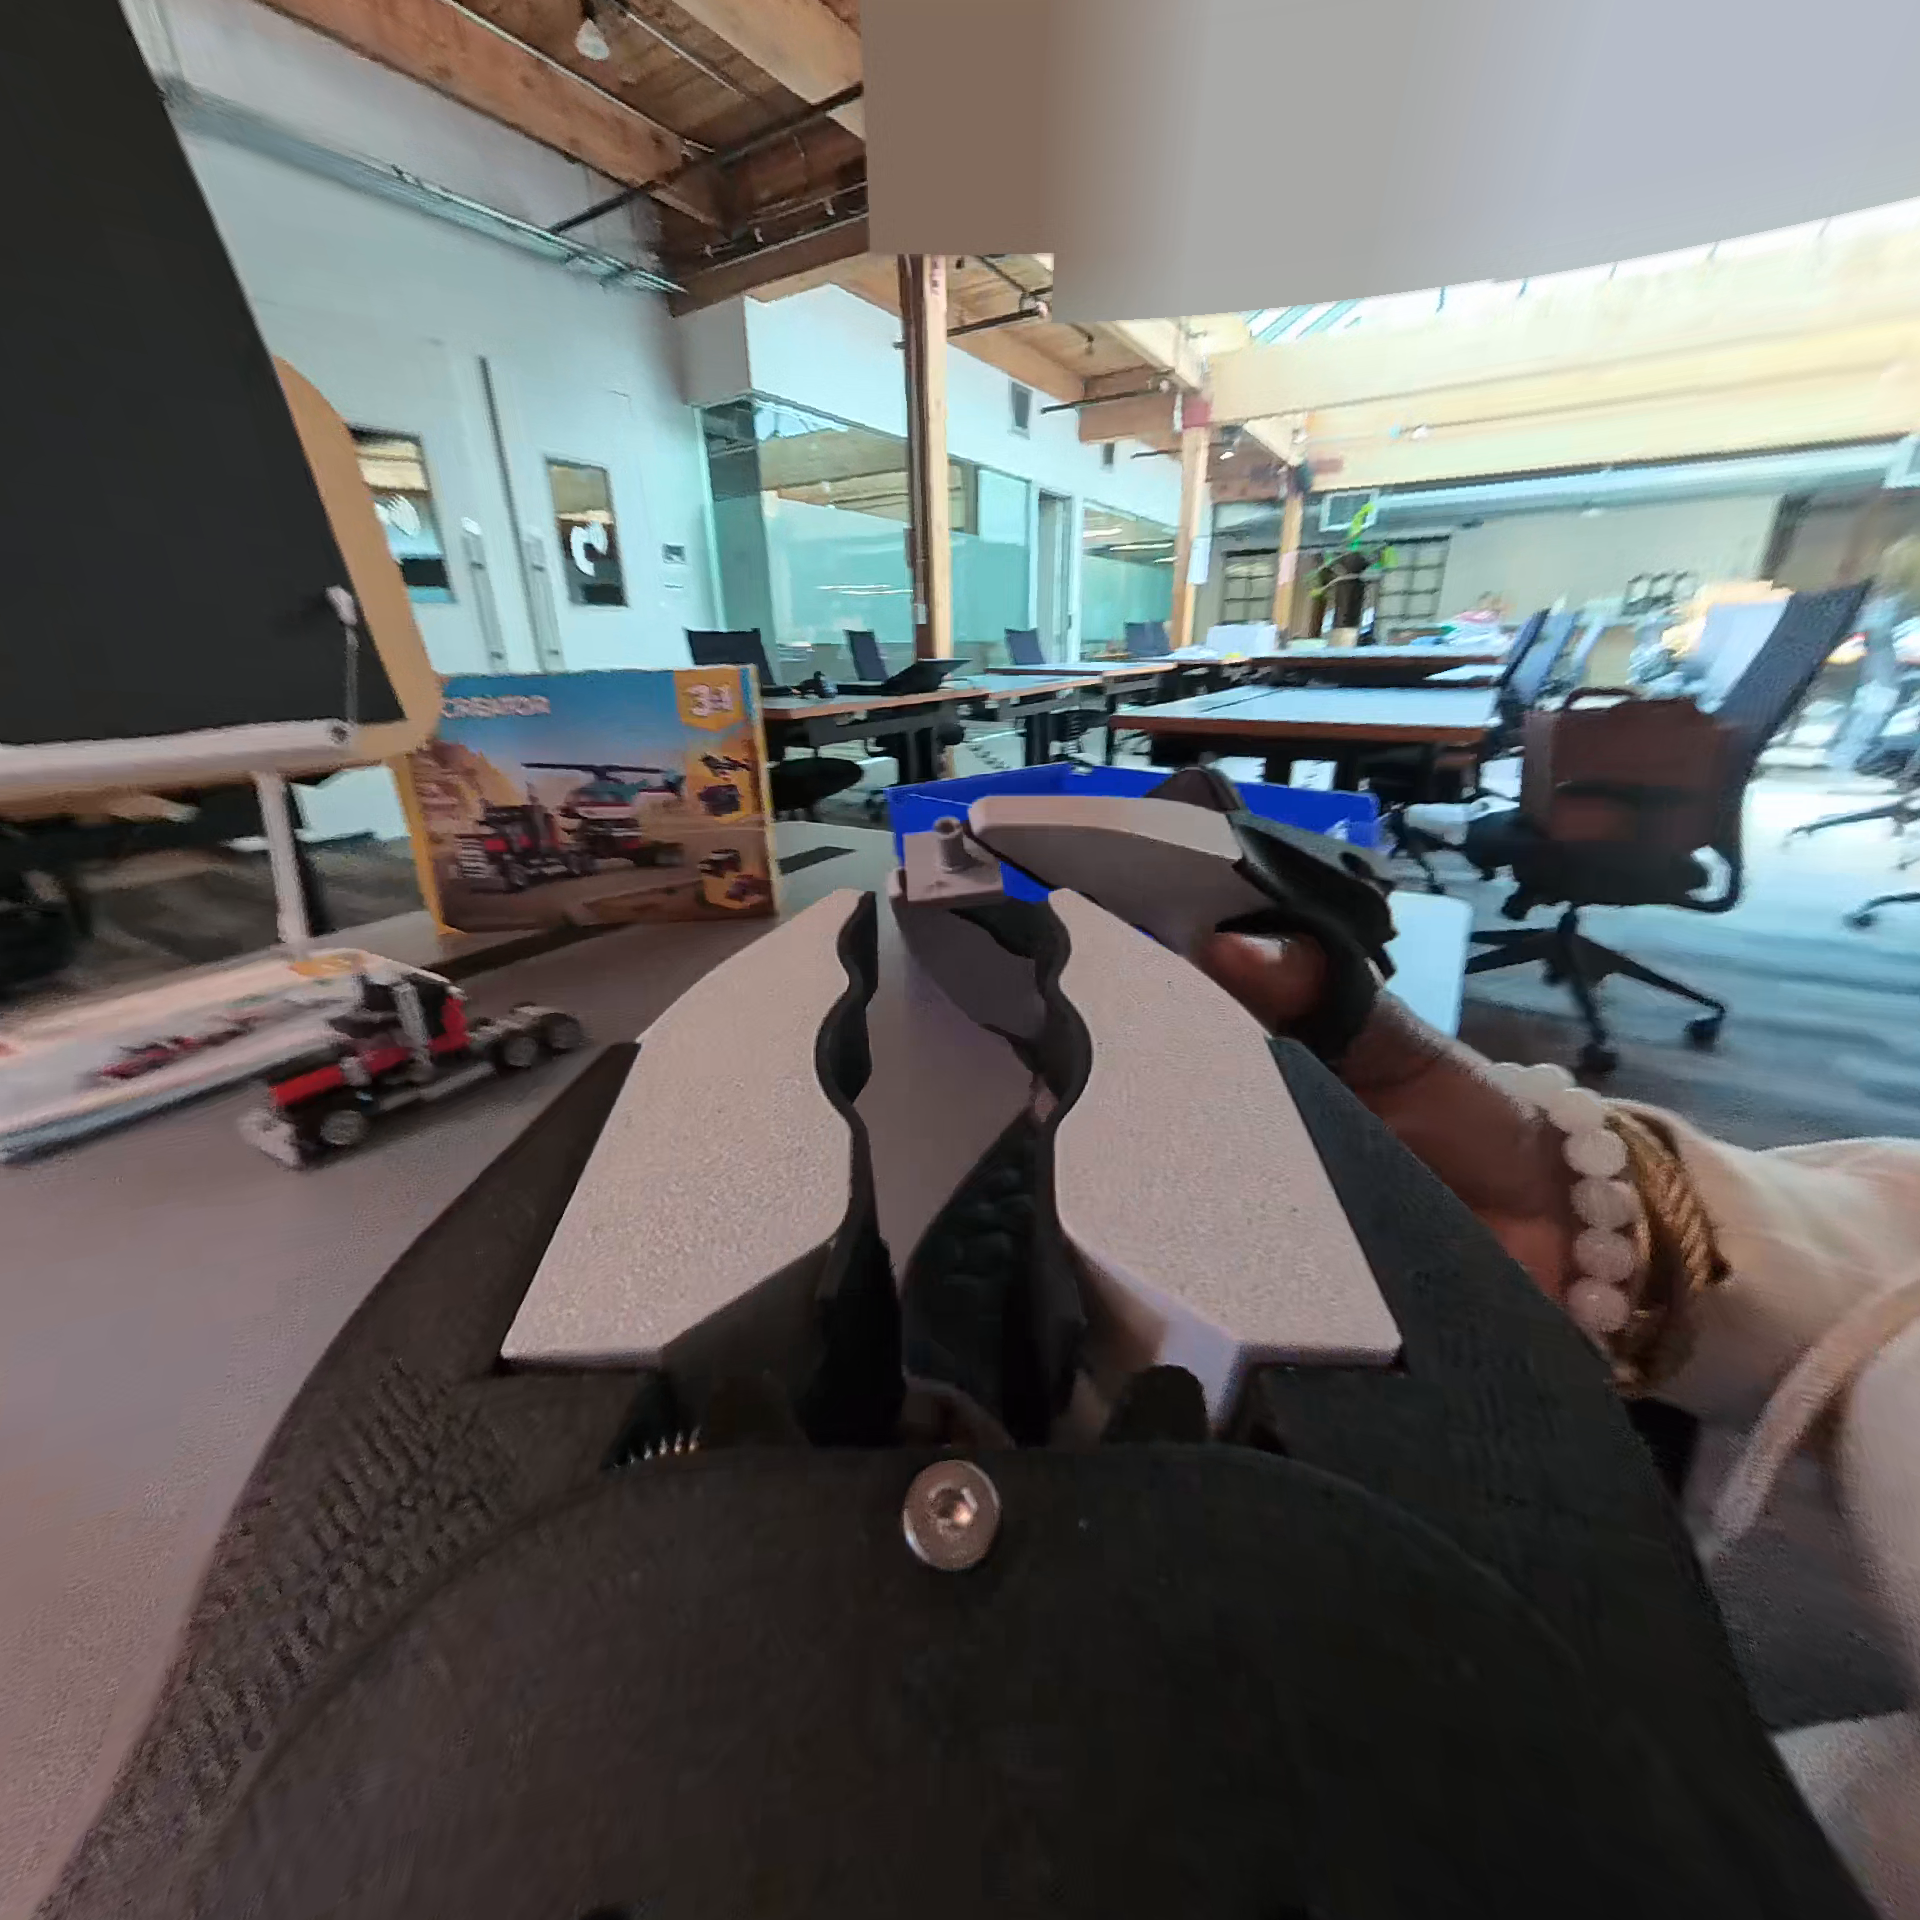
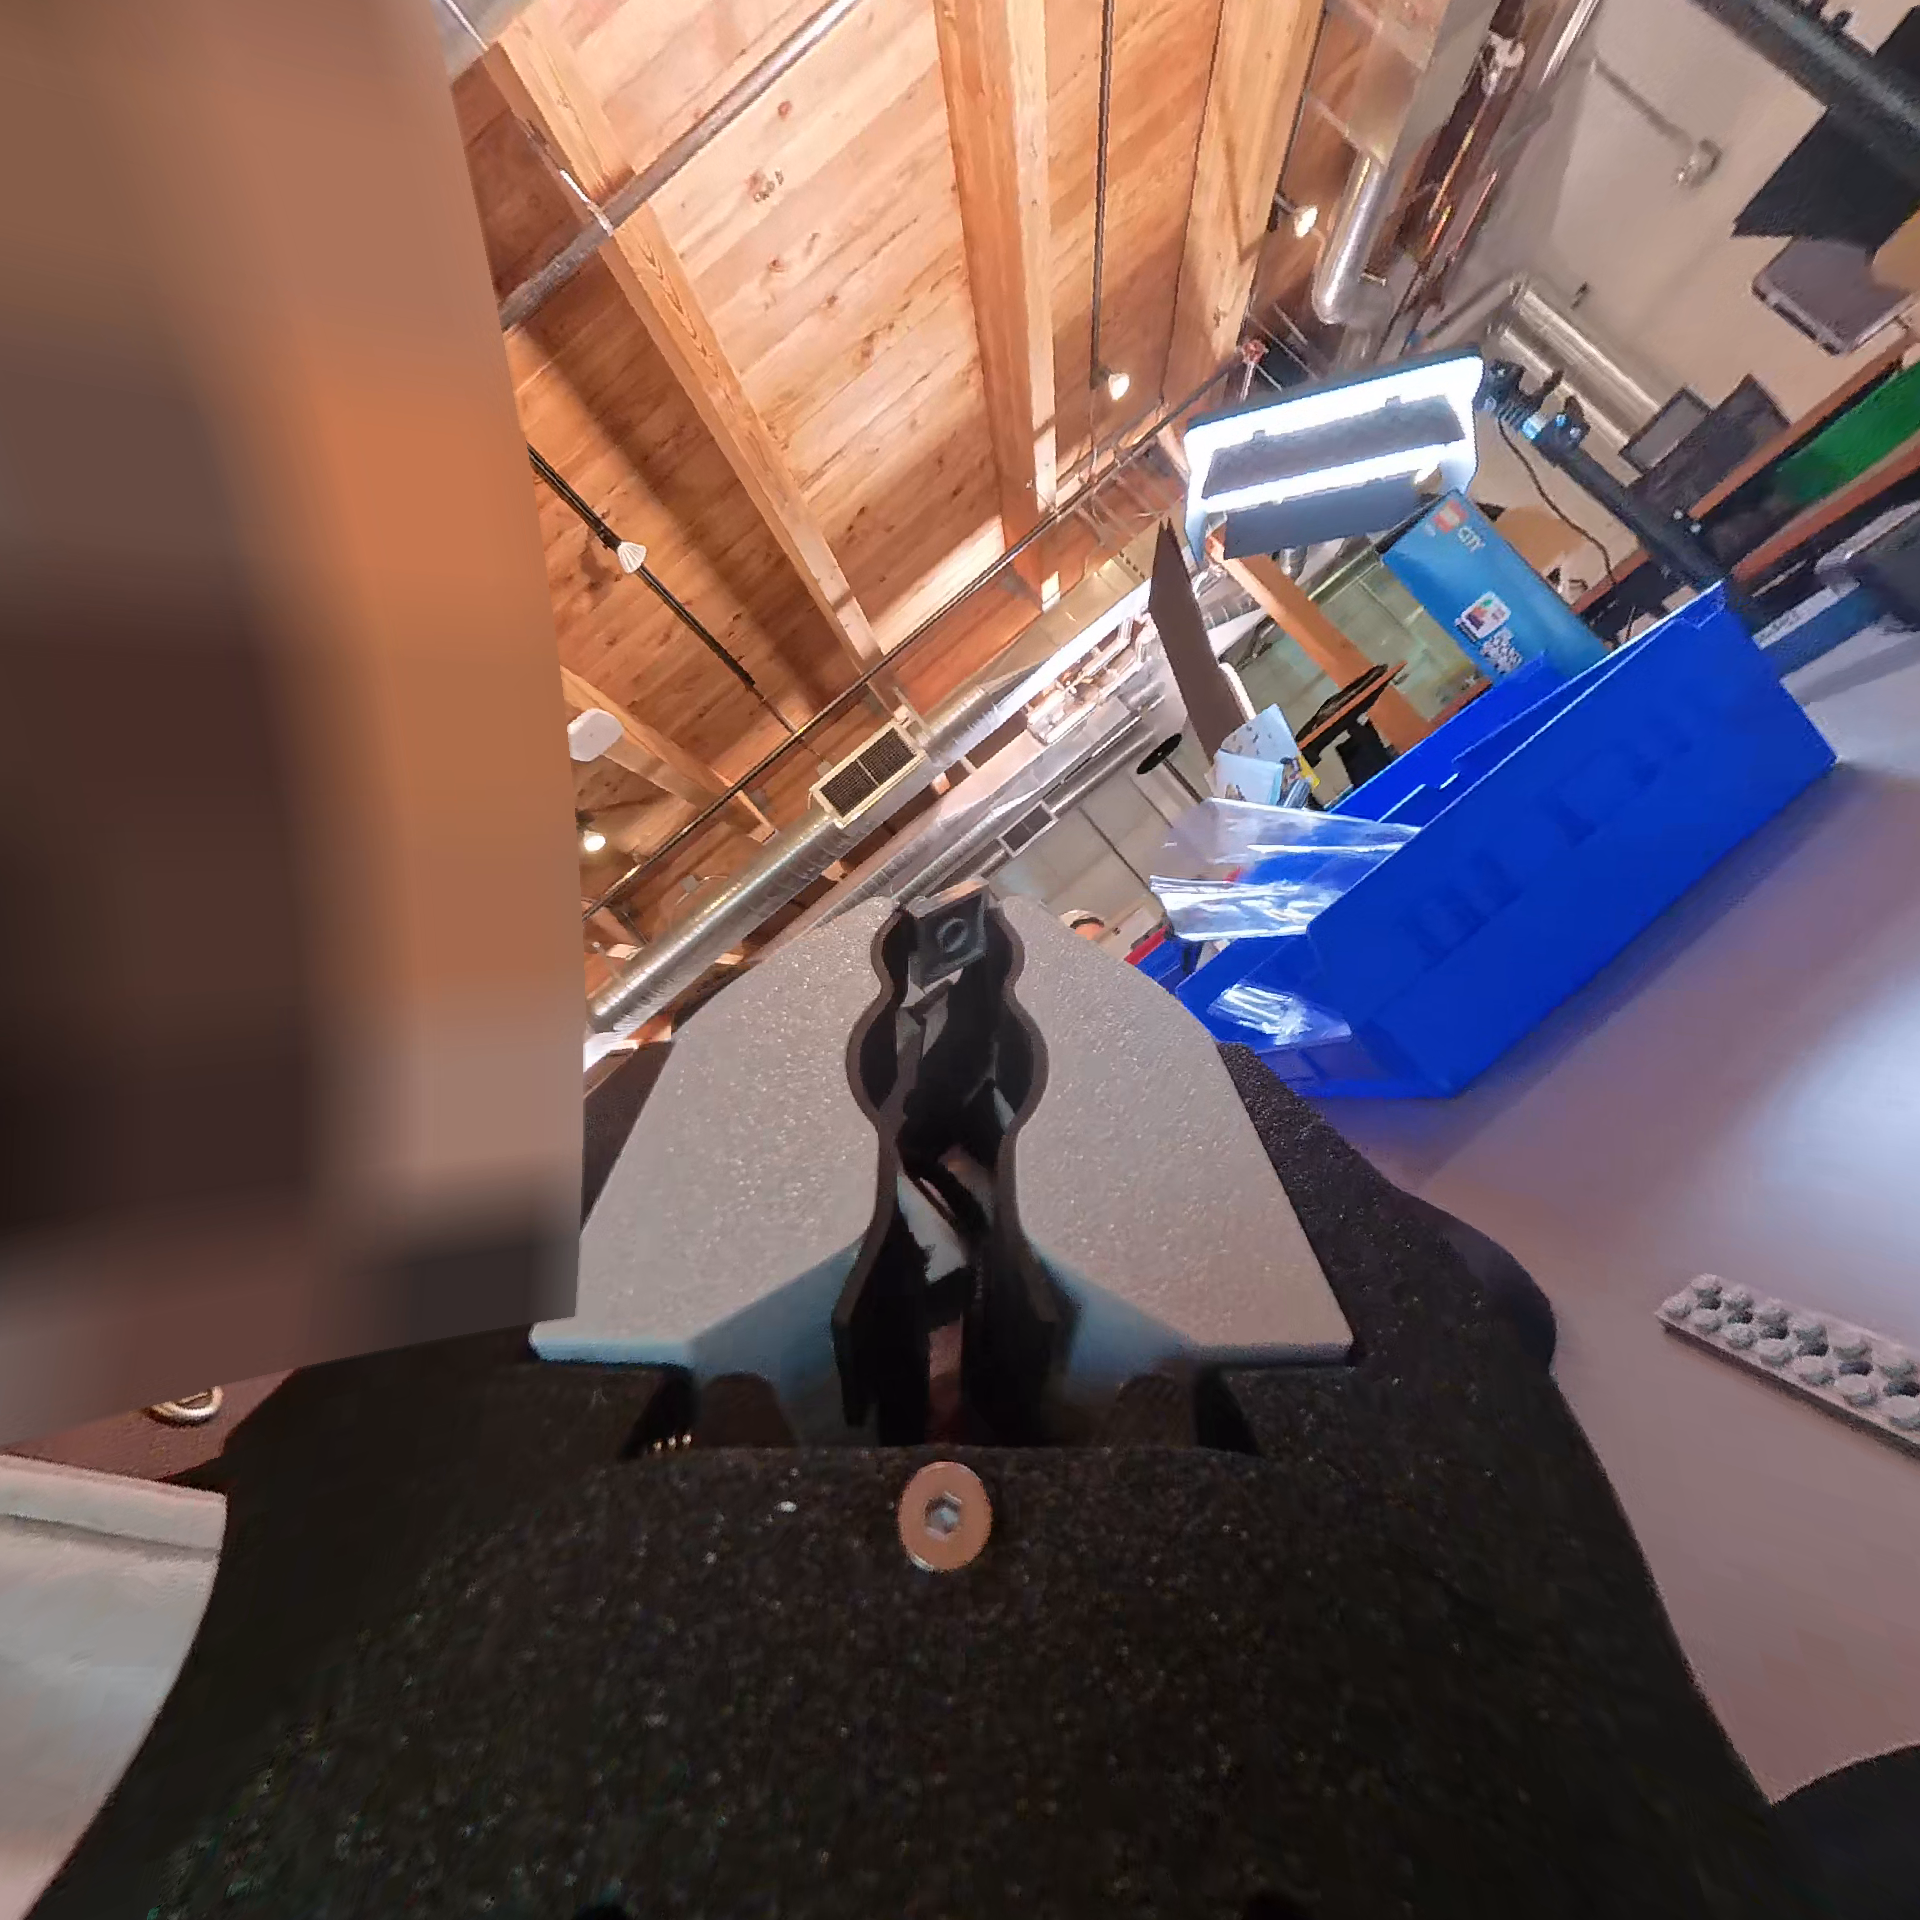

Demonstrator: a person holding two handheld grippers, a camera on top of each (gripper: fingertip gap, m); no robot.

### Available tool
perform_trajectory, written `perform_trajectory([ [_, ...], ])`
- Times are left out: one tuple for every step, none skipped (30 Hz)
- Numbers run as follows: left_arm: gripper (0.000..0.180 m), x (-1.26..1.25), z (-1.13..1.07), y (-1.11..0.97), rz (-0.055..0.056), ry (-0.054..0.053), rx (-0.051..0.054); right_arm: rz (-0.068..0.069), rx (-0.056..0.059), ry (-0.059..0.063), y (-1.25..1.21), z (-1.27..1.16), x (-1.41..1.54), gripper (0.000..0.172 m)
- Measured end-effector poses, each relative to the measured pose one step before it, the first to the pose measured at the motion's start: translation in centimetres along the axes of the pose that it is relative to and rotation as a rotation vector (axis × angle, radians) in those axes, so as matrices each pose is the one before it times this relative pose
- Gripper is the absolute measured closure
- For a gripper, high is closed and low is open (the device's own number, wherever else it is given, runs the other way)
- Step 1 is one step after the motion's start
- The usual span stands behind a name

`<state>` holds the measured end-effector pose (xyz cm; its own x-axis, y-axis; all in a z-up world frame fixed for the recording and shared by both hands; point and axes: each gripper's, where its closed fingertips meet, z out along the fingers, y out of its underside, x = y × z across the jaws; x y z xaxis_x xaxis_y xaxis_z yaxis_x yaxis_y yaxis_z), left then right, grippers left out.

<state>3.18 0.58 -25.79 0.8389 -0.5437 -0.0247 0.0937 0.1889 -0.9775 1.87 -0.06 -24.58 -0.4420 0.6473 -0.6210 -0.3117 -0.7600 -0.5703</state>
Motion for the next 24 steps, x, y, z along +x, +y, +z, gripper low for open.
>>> perform_trajectory([
  [0.151, 0.151, 0.017, 0.117, -0.0329, 0.0127, 0.0014, -0.0128, -0.0021, 0.0015, 0.080, 0.039, -0.053, 0.158],
  [0.153, 0.056, 0.001, 0.025, -0.0204, 0.0035, 0.0059, -0.0119, -0.0053, 0.0029, 0.122, 0.040, -0.022, 0.158],
  [0.155, -0.003, -0.030, -0.075, -0.0107, -0.0020, 0.0095, -0.0140, -0.0034, -0.0015, 0.086, 0.029, -0.078, 0.158],
  [0.159, -0.080, -0.072, -0.127, -0.0038, -0.0051, 0.0095, -0.0147, -0.0011, -0.0047, 0.029, 0.022, -0.144, 0.158],
  [0.160, -0.046, -0.068, -0.078, 0.0010, -0.0006, 0.0027, -0.0164, -0.0034, 0.0077, 0.032, 0.030, 0.022, 0.158],
  [0.160, -0.056, -0.041, 0.063, 0.0020, -0.0005, -0.0064, -0.0249, -0.0052, 0.0134, 0.049, 0.007, 0.100, 0.158],
  [0.160, -0.064, -0.033, 0.102, 0.0020, -0.0008, -0.0076, -0.0308, -0.0052, 0.0135, 0.052, -0.015, 0.097, 0.158],
  [0.161, -0.061, -0.007, 0.122, -0.0003, -0.0005, -0.0065, -0.0327, -0.0052, 0.0147, 0.049, -0.042, 0.116, 0.158],
  [0.161, -0.051, -0.029, 0.141, -0.0029, 0.0005, -0.0047, -0.0322, -0.0072, 0.0140, 0.066, -0.044, 0.120, 0.158],
  [0.162, -0.061, -0.016, 0.145, -0.0039, 0.0007, -0.0041, -0.0334, -0.0091, 0.0162, 0.056, -0.035, 0.140, 0.159],
  [0.164, -0.078, -0.042, 0.158, -0.0005, -0.0003, -0.0068, -0.0368, -0.0089, 0.0241, 0.005, -0.049, 0.231, 0.158],
  [0.166, -0.100, -0.066, 0.136, 0.0059, -0.0026, -0.0076, -0.0440, -0.0181, 0.0211, 0.097, -0.071, 0.194, 0.158],
  [0.180, -0.128, -0.134, 0.058, 0.0180, -0.0050, -0.0044, -0.0478, -0.0217, 0.0063, 0.106, -0.105, -0.014, 0.169],
  [0.180, -0.154, -0.152, -0.046, 0.0278, -0.0079, 0.0025, -0.0449, -0.0289, -0.0157, 0.222, -0.008, -0.329, 0.169],
  [0.180, -0.087, -0.128, -0.035, 0.0294, -0.0024, -0.0010, -0.0311, -0.0301, 0.0059, 0.244, 0.053, -0.021, 0.169],
  [0.180, -0.137, -0.088, 0.070, 0.0256, -0.0047, -0.0072, -0.0260, -0.0209, 0.0122, 0.135, 0.013, 0.109, 0.169],
  [0.180, -0.150, -0.060, 0.114, 0.0174, -0.0059, -0.0069, -0.0186, -0.0156, 0.0114, 0.130, -0.016, 0.149, 0.169],
  [0.180, -0.099, -0.026, 0.139, 0.0069, -0.0019, -0.0064, -0.0065, -0.0112, 0.0120, 0.131, -0.039, 0.220, 0.170],
  [0.177, -0.101, 0.000, 0.207, -0.0017, 0.0006, -0.0110, 0.0089, -0.0120, 0.0183, 0.181, -0.052, 0.377, 0.170],
  [0.172, -0.119, -0.001, 0.257, -0.0047, 0.0009, -0.0159, 0.0147, -0.0083, 0.0065, 0.106, -0.056, 0.269, 0.170],
  [0.167, -0.182, -0.044, 0.187, -0.0022, -0.0028, -0.0108, 0.0135, -0.0048, 0.0037, 0.008, -0.088, 0.230, 0.170],
  [0.165, -0.173, -0.107, 0.060, -0.0005, 0.0002, -0.0022, 0.0021, -0.0070, 0.0077, -0.027, -0.104, 0.240, 0.170],
  [0.163, -0.089, -0.154, -0.028, -0.0062, 0.0108, 0.0019, -0.0142, -0.0172, 0.0034, 0.060, -0.084, 0.130, 0.170],
  [0.163, 0.081, -0.182, -0.087, -0.0219, 0.0320, 0.0029, -0.0227, -0.0330, -0.0006, 0.231, -0.040, 0.028, 0.170],
])
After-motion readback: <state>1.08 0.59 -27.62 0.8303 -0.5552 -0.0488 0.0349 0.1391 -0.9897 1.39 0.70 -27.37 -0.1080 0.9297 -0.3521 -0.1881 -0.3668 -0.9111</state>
